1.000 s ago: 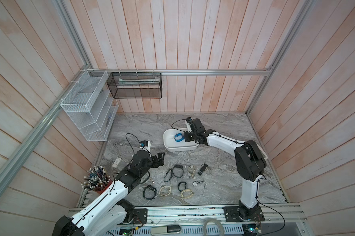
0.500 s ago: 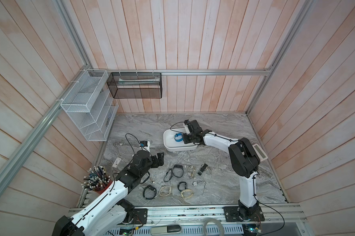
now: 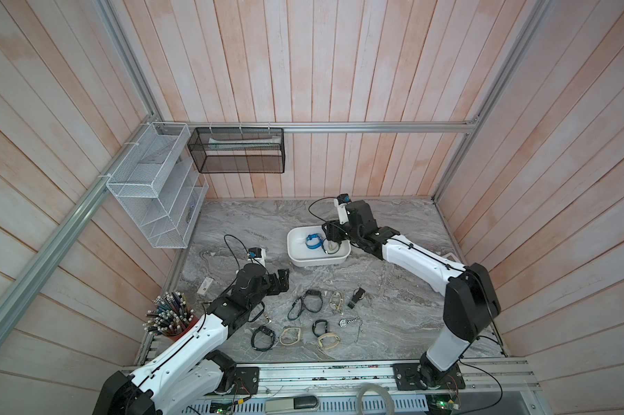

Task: Put the watch into the storage box
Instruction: Place the watch in the storage box, then move the watch to the center of the board.

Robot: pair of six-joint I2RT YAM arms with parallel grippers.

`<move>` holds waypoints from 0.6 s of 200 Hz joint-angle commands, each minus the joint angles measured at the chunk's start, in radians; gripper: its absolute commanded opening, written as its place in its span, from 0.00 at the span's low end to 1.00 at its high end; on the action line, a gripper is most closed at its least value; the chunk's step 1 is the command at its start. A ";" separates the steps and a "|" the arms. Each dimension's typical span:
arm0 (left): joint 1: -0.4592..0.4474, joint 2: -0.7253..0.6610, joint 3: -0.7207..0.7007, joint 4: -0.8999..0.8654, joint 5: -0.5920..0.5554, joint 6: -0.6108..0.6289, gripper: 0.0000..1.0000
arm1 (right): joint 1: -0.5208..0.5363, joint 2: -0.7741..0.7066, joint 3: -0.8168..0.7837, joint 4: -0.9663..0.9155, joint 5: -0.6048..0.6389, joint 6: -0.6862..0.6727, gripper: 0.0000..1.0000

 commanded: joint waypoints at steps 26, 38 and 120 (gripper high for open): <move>0.005 -0.001 0.028 0.004 0.020 -0.008 0.98 | -0.007 -0.202 -0.278 0.153 0.038 0.062 0.81; 0.005 -0.005 0.023 -0.005 0.025 -0.011 0.98 | -0.007 -0.239 -0.318 0.160 0.056 0.067 0.82; 0.005 -0.115 -0.016 -0.208 0.032 -0.117 0.87 | -0.018 -0.265 -0.343 0.176 0.060 0.080 0.82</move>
